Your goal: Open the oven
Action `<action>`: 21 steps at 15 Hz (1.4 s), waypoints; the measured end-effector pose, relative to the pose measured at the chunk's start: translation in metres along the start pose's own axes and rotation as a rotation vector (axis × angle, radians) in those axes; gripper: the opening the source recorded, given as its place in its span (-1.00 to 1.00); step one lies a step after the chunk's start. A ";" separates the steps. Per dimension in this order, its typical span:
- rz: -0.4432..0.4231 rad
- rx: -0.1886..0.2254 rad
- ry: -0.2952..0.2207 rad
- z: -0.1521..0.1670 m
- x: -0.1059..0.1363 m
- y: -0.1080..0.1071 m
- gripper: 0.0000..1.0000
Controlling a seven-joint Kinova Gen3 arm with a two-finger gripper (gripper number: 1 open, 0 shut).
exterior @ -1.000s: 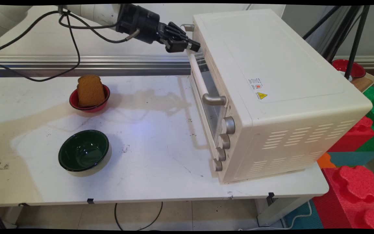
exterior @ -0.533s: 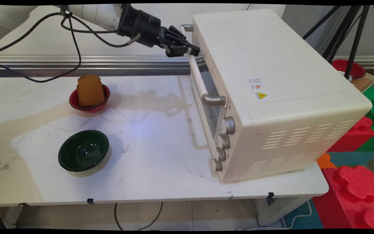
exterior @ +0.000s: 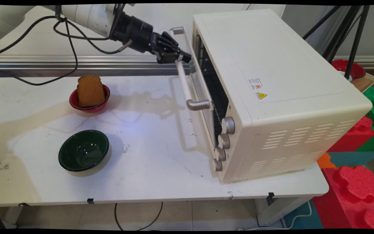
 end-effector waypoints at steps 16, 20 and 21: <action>0.029 -0.061 -0.105 -0.039 -0.068 0.017 -1.00; 0.022 -0.069 -0.132 -0.043 -0.090 0.024 -1.00; 0.019 -0.072 -0.139 -0.044 -0.097 0.026 -1.00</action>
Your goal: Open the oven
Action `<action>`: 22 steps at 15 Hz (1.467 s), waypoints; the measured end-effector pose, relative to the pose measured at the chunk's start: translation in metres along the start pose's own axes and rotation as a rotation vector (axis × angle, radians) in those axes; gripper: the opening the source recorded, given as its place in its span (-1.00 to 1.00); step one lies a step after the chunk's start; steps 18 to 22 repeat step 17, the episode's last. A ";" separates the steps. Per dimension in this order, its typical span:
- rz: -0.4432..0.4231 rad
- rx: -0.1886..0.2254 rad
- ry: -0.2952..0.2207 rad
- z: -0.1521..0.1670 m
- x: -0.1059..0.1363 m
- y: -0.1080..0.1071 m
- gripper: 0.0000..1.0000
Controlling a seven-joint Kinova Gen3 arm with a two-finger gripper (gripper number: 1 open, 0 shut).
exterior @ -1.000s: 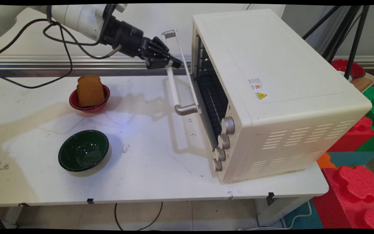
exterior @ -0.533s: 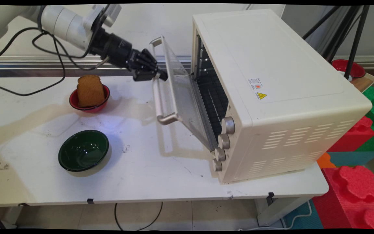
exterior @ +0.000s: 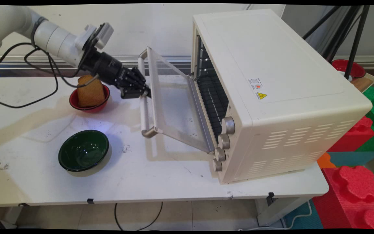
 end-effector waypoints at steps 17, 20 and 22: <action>-0.106 -0.022 -0.057 -0.019 -0.080 0.020 -1.00; -0.106 -0.022 -0.057 -0.019 -0.080 0.020 -1.00; -0.106 -0.022 -0.057 -0.019 -0.080 0.020 -1.00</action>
